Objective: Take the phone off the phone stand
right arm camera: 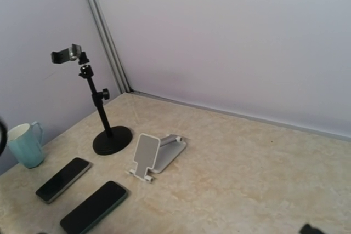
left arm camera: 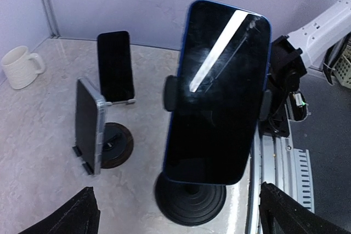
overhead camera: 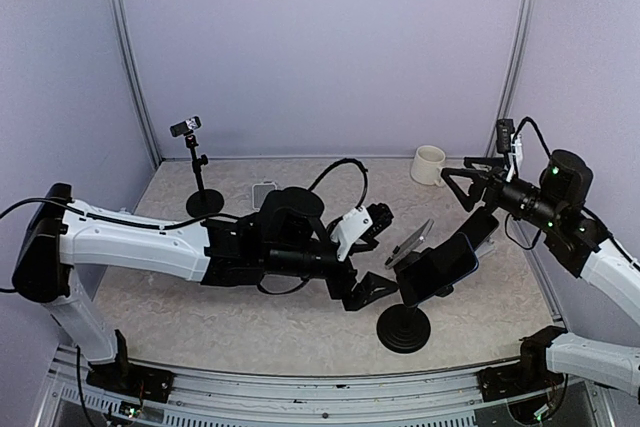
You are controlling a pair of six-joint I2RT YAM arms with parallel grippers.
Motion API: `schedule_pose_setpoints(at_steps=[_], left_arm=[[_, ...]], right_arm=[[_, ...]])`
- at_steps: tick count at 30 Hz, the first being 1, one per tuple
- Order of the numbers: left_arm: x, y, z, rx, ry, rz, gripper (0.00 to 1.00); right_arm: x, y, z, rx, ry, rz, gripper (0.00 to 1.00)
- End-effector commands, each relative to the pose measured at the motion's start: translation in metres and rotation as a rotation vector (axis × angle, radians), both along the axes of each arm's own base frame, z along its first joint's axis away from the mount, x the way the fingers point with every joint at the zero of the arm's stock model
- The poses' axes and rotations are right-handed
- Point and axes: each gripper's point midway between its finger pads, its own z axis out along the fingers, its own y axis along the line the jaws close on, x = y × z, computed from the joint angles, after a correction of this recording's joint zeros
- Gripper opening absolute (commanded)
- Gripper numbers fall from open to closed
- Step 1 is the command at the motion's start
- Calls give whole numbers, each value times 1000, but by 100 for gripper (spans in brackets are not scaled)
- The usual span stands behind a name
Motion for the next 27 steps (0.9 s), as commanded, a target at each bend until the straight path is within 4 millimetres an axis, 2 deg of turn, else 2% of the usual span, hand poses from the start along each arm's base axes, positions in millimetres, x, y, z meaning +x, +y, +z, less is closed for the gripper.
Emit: schedule_pose_setpoints(at_steps=[1,7,19,27], left_arm=[[-27,-28,10,-31,6,-111,99],[-38,-50,-6,20,8,-160,99],[-37,-74,-34,105,-12,-143,99],[-22,-83,-41,113,-17,-61,99]], right_arm=[[-2,-8,4,6,-19,-24,99],[-3,-10,3,4,-22,-20,99],[-1,-10,2,2,-21,-15,99],[-2,-10,-2,4,-16,-12,99]])
